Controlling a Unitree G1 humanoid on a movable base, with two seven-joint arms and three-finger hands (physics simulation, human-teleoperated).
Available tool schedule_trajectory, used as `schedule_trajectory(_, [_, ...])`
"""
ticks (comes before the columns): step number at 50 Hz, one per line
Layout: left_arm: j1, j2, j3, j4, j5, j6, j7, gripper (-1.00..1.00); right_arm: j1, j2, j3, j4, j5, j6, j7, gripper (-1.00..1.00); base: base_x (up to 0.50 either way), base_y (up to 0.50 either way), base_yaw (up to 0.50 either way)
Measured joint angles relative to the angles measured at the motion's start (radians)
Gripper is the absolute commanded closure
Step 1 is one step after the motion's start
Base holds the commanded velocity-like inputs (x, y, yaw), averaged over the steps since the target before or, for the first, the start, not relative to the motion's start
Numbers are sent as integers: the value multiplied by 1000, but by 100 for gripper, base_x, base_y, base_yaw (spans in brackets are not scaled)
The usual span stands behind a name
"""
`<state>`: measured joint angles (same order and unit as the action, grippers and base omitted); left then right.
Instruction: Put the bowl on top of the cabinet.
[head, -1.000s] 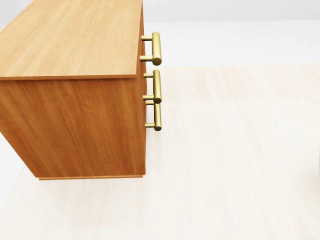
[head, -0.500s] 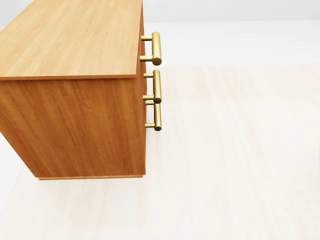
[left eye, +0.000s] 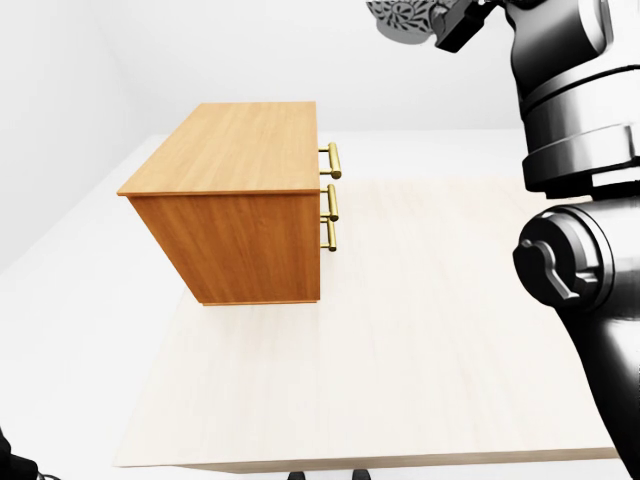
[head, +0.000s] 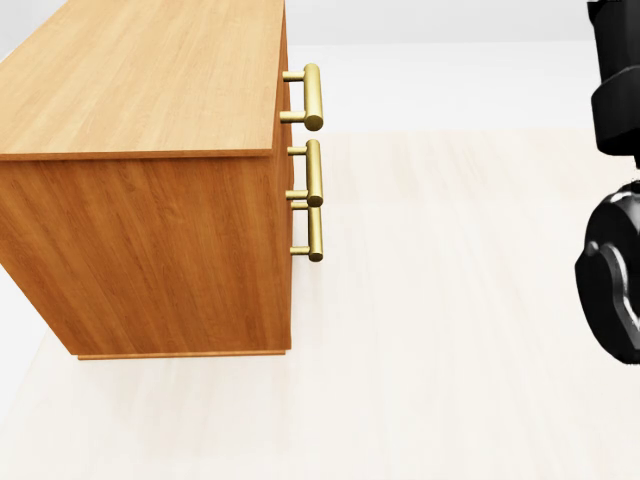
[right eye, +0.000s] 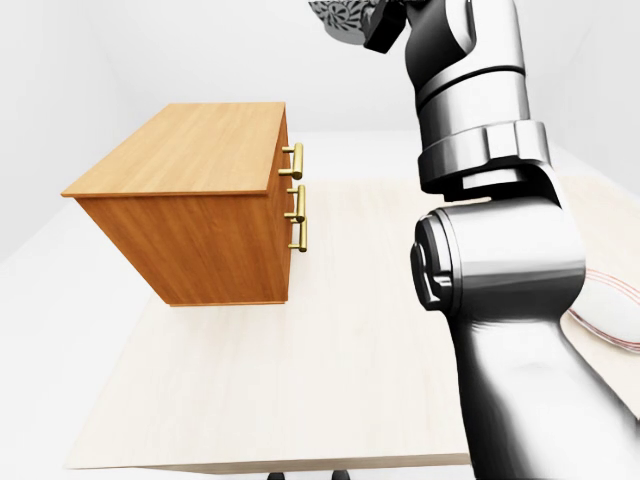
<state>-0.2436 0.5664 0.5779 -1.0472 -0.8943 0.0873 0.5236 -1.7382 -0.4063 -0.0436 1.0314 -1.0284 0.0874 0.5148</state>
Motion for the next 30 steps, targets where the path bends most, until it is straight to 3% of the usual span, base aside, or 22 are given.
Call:
schedule_trajectory(12, [4,1,-8,0,-1,0,0,-100,-57,159,17,3,41,0,-9,100,0,0,0])
schedule_trajectory(30, [14,7,-21,0,-4,0,0,-100,-73,279,36,-3,104,0,0,100,0,0,0])
